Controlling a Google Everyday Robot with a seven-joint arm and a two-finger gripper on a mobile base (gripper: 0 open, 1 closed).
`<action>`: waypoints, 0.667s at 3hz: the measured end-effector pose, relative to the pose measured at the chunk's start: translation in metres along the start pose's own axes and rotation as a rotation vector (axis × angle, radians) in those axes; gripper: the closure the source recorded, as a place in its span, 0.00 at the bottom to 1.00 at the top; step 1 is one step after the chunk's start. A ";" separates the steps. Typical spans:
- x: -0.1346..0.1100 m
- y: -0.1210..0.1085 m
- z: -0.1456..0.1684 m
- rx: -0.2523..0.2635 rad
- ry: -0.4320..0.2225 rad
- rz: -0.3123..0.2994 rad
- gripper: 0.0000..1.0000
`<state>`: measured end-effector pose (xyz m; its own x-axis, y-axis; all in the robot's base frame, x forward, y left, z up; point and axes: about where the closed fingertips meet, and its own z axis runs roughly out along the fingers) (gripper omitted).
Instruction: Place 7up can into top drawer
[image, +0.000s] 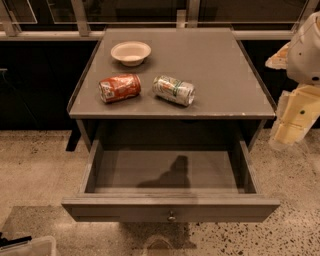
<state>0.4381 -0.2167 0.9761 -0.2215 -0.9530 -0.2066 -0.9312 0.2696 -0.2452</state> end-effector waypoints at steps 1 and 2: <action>0.000 0.000 0.000 0.000 0.000 0.000 0.00; 0.000 -0.002 -0.002 0.020 -0.015 0.000 0.00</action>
Offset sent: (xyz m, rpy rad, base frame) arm 0.0031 -0.0035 0.0010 0.0218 -0.0308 0.0005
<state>0.4396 -0.2176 0.9789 -0.2170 -0.9509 -0.2205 -0.9254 0.2724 -0.2637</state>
